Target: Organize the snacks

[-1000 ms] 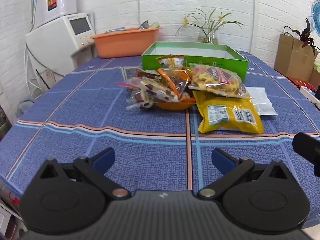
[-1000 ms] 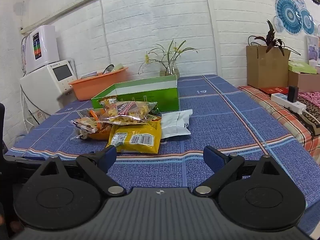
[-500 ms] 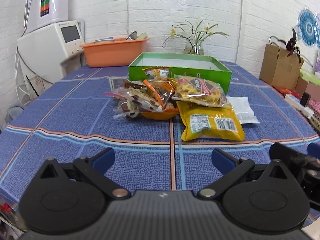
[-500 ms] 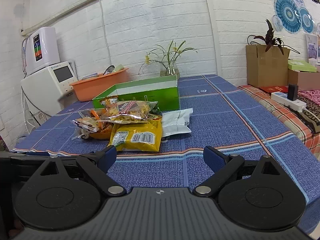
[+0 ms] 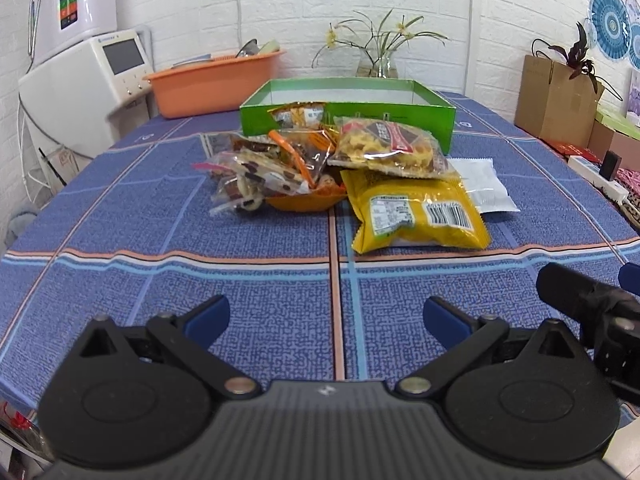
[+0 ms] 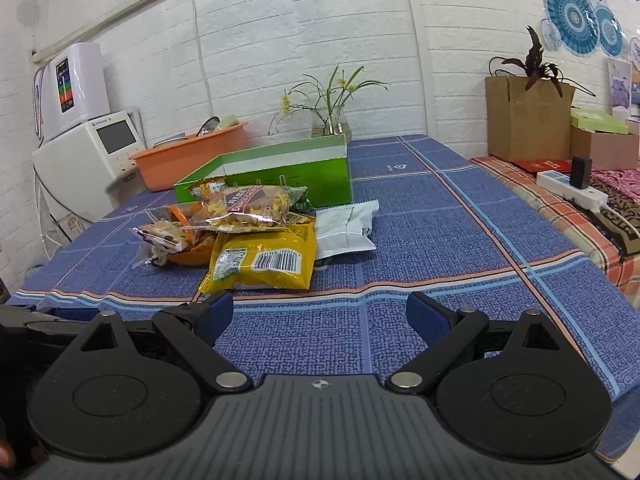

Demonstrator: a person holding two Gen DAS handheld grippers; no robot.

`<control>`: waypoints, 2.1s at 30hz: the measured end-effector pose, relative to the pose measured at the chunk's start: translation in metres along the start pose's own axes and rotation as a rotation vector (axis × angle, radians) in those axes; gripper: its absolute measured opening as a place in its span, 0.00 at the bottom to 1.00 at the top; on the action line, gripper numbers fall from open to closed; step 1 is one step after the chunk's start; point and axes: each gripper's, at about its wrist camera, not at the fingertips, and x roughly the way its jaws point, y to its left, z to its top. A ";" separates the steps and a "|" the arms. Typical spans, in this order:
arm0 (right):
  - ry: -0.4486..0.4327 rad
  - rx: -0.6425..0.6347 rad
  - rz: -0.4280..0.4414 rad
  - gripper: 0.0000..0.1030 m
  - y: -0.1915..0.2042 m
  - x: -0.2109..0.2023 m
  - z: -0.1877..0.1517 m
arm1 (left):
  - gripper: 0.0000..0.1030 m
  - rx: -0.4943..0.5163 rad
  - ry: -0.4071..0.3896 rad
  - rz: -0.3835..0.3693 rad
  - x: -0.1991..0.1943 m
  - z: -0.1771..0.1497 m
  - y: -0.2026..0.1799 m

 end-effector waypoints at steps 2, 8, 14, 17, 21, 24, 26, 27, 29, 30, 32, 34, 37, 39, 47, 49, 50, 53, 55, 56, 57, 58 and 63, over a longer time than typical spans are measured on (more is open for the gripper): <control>-0.002 0.004 -0.003 1.00 -0.001 -0.001 -0.001 | 1.00 0.000 -0.001 -0.001 0.000 -0.001 0.000; -0.013 -0.002 0.006 1.00 0.000 -0.003 0.000 | 1.00 -0.004 0.010 0.001 0.000 -0.001 0.001; -0.032 -0.002 0.027 1.00 0.001 -0.007 0.001 | 1.00 -0.007 0.012 0.001 0.000 -0.001 0.001; -0.025 -0.001 0.021 1.00 0.001 -0.005 0.001 | 1.00 -0.010 0.011 -0.001 0.000 -0.001 0.002; -0.016 0.008 0.020 1.00 -0.001 -0.003 0.001 | 1.00 -0.016 0.004 -0.007 -0.001 0.000 0.003; -0.014 0.007 0.022 1.00 -0.001 -0.003 0.000 | 1.00 -0.021 -0.008 -0.006 -0.003 0.001 0.004; -0.013 0.007 0.007 1.00 -0.002 -0.002 0.000 | 1.00 -0.022 -0.013 -0.004 -0.004 0.002 0.004; -0.012 0.010 0.004 1.00 -0.002 -0.001 0.000 | 1.00 -0.023 -0.013 -0.003 -0.004 0.002 0.005; -0.009 0.019 0.001 1.00 -0.004 -0.001 0.000 | 1.00 -0.023 -0.011 -0.003 -0.003 0.003 0.005; -0.006 0.022 0.001 1.00 -0.004 0.000 0.000 | 1.00 -0.024 -0.010 -0.003 -0.003 0.003 0.005; 0.002 0.031 -0.003 1.00 -0.006 0.001 0.000 | 1.00 -0.025 -0.007 -0.003 -0.003 0.002 0.005; 0.008 0.040 -0.006 1.00 -0.007 0.002 0.000 | 1.00 -0.026 -0.006 -0.003 -0.003 0.002 0.006; 0.009 0.047 -0.008 1.00 -0.008 0.001 0.000 | 1.00 -0.032 -0.006 -0.006 -0.003 0.001 0.007; 0.006 0.046 -0.008 1.00 -0.008 0.000 0.000 | 1.00 -0.032 -0.004 -0.006 -0.003 0.001 0.007; 0.004 0.051 -0.004 1.00 -0.009 0.001 0.000 | 1.00 -0.043 -0.005 -0.011 -0.002 0.001 0.009; 0.005 0.054 -0.002 1.00 -0.009 0.001 0.000 | 1.00 -0.048 -0.011 -0.012 -0.003 0.002 0.010; 0.005 0.055 -0.001 1.00 -0.009 0.001 0.000 | 1.00 -0.051 -0.012 -0.013 -0.003 0.002 0.010; 0.004 0.057 0.006 1.00 -0.009 0.001 -0.001 | 1.00 -0.067 -0.009 -0.026 -0.002 0.002 0.012; 0.004 0.059 0.007 1.00 -0.009 0.001 -0.001 | 1.00 -0.079 -0.005 -0.032 -0.001 0.002 0.014; 0.002 0.061 0.011 1.00 -0.009 0.001 -0.001 | 1.00 -0.084 -0.001 -0.030 0.000 0.002 0.015; 0.001 0.063 0.015 1.00 -0.010 0.001 -0.001 | 1.00 -0.086 0.002 -0.026 0.001 0.002 0.016; 0.001 0.065 0.019 1.00 -0.010 0.001 -0.001 | 1.00 -0.088 0.007 -0.021 0.002 0.002 0.016; 0.004 0.069 0.023 1.00 -0.009 0.002 -0.001 | 1.00 -0.099 0.009 -0.025 0.003 0.002 0.018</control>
